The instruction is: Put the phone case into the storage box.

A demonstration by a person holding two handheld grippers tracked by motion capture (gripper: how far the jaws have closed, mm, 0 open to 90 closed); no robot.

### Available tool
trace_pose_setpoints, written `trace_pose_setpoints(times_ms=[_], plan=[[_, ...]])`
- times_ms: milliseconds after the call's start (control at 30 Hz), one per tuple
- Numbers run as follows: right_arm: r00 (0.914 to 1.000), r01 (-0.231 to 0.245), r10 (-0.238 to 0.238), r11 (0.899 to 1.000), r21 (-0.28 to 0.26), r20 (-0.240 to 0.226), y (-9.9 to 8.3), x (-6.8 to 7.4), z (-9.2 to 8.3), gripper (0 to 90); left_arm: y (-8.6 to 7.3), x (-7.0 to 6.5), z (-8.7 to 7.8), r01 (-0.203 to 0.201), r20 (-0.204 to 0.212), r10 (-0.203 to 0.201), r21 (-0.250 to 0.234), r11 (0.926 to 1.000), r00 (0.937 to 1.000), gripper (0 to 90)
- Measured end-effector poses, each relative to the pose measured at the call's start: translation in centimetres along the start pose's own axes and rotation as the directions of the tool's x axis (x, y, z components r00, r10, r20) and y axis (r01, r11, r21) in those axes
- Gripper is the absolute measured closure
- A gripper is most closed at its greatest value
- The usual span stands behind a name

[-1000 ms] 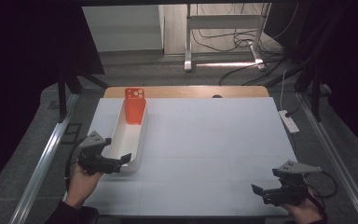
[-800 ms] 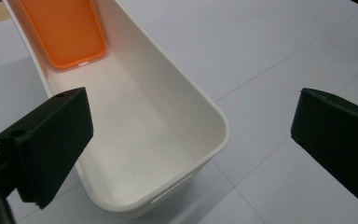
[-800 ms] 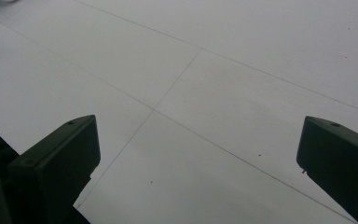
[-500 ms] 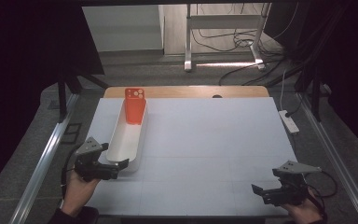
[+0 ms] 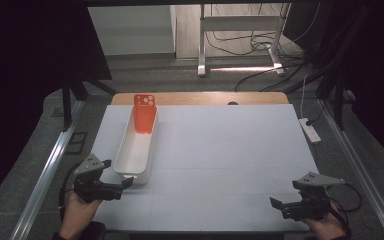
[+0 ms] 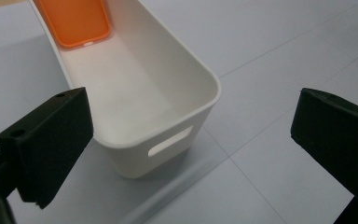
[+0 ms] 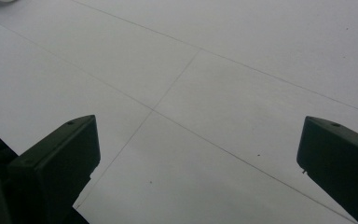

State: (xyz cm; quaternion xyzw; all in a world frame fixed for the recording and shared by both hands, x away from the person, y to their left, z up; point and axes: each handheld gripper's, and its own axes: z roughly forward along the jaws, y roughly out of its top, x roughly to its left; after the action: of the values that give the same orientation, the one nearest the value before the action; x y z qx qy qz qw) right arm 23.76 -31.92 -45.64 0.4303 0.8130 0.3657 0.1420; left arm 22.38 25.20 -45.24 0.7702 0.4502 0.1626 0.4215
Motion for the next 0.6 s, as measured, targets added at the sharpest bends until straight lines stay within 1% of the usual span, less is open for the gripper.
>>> trace_pose_setpoints(times_ms=[333,600], plan=[[1.0000,-0.001,0.001,1.000,0.000,0.000,0.0,0.0,0.0,0.0,-1.1,0.1,-1.0,0.026,-0.001,-0.026,-0.002,0.9997,0.9997,0.1],[1.0000,-0.001,0.001,1.000,0.001,0.001,0.0,0.0,0.0,0.0,-1.9,0.2,-1.8,0.043,-0.017,-0.043,-0.006,0.9991,0.9989,0.1]])
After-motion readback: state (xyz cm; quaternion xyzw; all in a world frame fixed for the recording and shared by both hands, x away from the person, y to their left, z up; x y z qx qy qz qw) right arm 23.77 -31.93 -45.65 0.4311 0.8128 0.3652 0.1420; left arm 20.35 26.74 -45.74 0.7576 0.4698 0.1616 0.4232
